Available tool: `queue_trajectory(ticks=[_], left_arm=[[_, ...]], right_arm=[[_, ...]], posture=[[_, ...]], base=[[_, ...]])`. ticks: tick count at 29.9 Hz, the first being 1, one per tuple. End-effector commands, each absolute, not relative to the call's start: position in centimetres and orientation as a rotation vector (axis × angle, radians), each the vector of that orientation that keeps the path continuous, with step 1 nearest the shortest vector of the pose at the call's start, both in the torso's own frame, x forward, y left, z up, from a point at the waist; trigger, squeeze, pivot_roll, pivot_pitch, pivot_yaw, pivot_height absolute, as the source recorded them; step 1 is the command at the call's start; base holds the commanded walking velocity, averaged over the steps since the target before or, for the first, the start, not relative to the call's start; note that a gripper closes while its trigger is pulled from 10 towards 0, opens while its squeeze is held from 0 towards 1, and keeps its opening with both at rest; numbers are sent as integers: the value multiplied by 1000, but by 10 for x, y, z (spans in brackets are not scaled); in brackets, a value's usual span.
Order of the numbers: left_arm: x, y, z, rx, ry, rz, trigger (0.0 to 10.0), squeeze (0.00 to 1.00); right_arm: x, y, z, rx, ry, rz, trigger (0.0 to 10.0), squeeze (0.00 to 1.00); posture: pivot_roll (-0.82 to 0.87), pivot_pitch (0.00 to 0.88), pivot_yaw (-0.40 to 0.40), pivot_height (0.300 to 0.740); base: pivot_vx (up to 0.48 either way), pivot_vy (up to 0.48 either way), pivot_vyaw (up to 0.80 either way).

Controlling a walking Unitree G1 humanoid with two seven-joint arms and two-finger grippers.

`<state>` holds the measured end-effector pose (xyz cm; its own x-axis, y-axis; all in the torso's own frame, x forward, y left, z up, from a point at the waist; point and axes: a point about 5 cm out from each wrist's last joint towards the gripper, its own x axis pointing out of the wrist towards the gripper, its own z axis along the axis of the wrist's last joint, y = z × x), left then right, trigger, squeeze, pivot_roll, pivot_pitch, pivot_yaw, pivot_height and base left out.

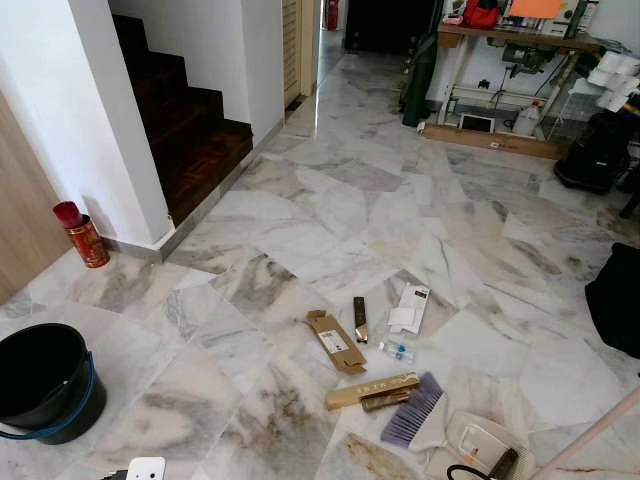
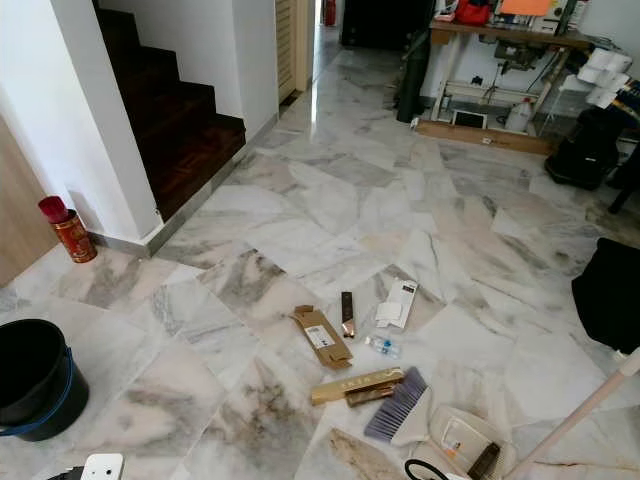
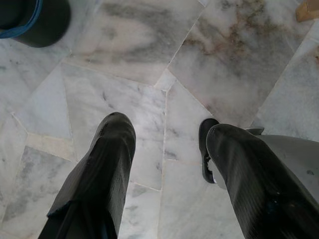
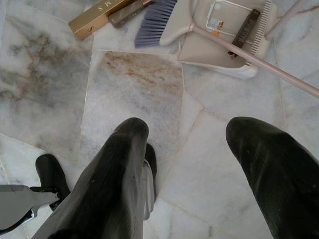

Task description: Sweep floor

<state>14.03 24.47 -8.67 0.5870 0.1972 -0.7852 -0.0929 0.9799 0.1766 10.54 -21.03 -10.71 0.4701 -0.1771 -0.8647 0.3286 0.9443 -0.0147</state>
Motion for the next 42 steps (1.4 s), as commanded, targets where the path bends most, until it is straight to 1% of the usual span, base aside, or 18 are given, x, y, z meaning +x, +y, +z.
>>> queue_trajectory(ticks=[1,12,26,39,40,41,42], left_arm=[[146,238,-86,115,916,157,10000,0],[146,236,-87,115,914,152,10000,0],[145,240,-86,118,919,155,10000,0],[147,237,-86,119,912,152,10000,0],[149,236,-85,124,903,147,10000,0],[160,238,-80,146,863,148,10000,0],[160,238,-80,146,863,148,10000,0]], right_arm=[[104,-214,-107,197,1037,-336,10000,0],[106,-213,-107,194,1036,-331,10000,0],[109,-213,-106,207,1019,-338,10000,0],[114,-213,-104,206,1007,-337,10000,0],[119,-213,-103,196,990,-329,10000,0],[133,-214,-97,162,935,-300,10000,0],[133,-214,-97,162,935,-300,10000,0]], posture=[[56,0,-56,740],[57,0,-58,740],[57,0,-56,740],[53,0,-52,740],[53,0,-54,740],[33,0,-51,740],[33,0,-51,740]], base=[[0,0,0],[0,0,0],[0,0,0],[0,0,0],[0,0,0],[0,0,0],[0,0,0]])
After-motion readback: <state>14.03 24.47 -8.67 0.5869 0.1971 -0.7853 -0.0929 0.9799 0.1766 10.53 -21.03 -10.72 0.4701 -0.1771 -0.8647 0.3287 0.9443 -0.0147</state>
